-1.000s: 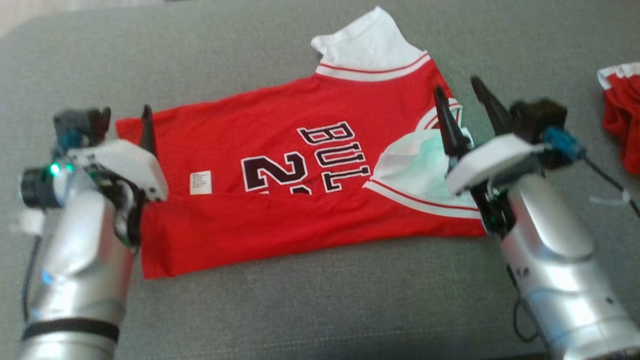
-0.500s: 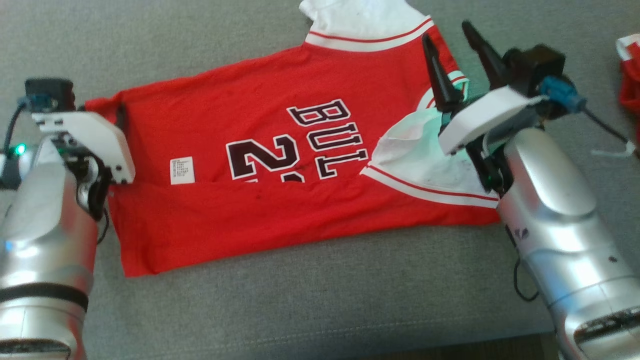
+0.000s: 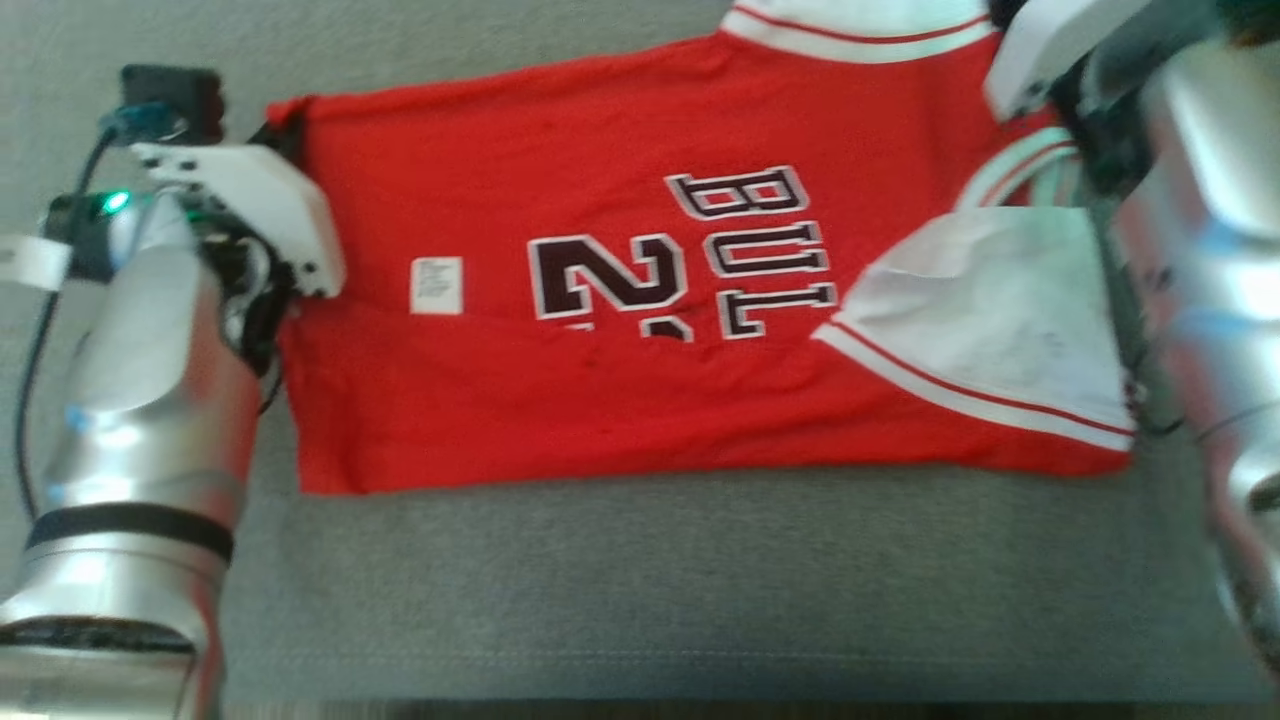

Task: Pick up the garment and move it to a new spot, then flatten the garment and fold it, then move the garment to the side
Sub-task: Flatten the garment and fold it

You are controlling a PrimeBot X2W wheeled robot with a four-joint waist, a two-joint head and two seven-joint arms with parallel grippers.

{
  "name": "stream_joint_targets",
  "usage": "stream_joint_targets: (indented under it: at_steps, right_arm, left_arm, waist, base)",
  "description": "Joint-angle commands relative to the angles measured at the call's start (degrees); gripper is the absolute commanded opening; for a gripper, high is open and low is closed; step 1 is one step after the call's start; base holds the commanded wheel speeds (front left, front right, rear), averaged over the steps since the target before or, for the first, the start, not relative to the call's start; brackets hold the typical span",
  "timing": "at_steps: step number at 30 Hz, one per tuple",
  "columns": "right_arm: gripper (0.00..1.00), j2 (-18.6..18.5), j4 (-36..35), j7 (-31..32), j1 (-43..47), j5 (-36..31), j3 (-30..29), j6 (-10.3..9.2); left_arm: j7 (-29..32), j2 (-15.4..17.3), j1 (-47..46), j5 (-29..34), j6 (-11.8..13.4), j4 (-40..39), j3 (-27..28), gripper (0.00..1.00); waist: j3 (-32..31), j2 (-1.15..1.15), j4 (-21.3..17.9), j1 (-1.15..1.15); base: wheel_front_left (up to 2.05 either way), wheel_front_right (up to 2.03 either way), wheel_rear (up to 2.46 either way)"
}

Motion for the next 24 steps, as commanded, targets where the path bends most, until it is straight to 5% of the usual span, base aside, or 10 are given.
stream_joint_targets:
  at_steps: [1,11,20,21,22,24]
  right_arm:
    - [1.0,-0.1,0.1,0.9,-2.2,-0.9,0.0,-0.05]
    - [1.0,-3.1,12.9,6.5,-11.6,-4.7,-3.8,-0.05]
    - [1.0,-3.7,18.7,11.3,-14.2,-6.9,-5.5,-0.05]
    - [0.64,-3.7,18.8,11.3,-14.3,-6.9,-5.8,-0.05]
    - [0.0,-3.9,19.0,11.1,-14.5,-7.3,-5.8,-0.05]
    - [0.0,-4.4,19.1,10.1,-14.9,-7.9,-6.1,-0.05]
  left_arm:
    - [-0.7,1.0,-1.9,-0.2,-0.1,-1.6,0.3,0.0]
    - [-5.2,-5.0,-4.8,-0.7,-1.0,-2.4,-4.7,0.0]
    - [-7.5,-6.7,-6.4,-3.2,-1.3,-1.1,-8.4,0.0]
    - [-7.8,-6.8,-6.6,-3.6,-1.3,-0.9,-8.7,0.0]
    - [-8.2,-6.8,-6.9,-3.9,-1.3,-0.7,-9.0,0.0]
    - [-9.4,-6.9,-7.5,-4.5,-1.3,-0.2,-9.1,0.0]
  waist:
    - [1.9,0.0,2.6,-0.01]
    - [5.7,0.0,10.1,-0.01]
    - [6.9,0.0,12.5,-0.01]
    - [7.0,0.0,12.6,-0.01]
    - [7.1,0.0,12.6,-0.01]
    - [7.2,0.0,12.4,-0.01]
  base:
    - [0.0,0.0,0.0]
    - [0.0,0.0,0.0]
    - [0.0,0.0,0.0]
    - [0.0,0.0,0.0]
    - [0.0,0.0,0.0]
    - [0.0,0.0,0.0]
